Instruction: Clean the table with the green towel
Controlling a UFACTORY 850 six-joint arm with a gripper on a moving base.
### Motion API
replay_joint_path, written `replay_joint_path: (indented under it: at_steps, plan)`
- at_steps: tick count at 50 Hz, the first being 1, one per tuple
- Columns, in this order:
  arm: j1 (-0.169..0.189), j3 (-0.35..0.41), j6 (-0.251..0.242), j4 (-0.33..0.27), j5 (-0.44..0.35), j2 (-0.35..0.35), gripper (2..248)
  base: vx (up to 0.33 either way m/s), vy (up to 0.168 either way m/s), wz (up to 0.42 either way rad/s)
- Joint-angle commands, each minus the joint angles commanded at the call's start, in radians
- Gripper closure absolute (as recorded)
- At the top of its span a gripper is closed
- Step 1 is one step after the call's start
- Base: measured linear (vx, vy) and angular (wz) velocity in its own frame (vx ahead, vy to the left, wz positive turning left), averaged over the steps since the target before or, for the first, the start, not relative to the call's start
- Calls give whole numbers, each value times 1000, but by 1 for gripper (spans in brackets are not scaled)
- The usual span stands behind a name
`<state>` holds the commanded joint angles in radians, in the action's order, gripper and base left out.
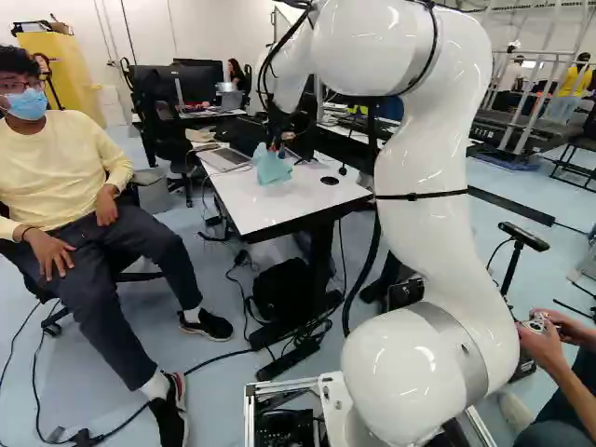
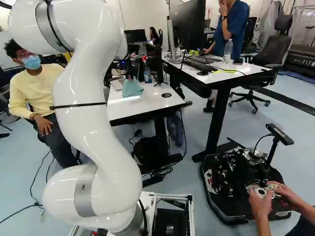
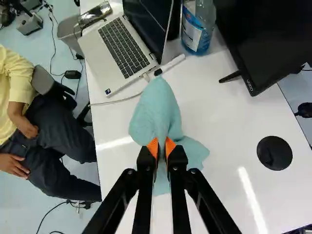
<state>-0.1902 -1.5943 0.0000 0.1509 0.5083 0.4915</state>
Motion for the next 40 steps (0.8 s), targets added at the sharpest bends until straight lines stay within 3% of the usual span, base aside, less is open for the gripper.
replay_joint_path:
  at_steps: [40]
  plan:
    - [10, -84, 0, 0, 125, -14, 206, 0, 0, 0]
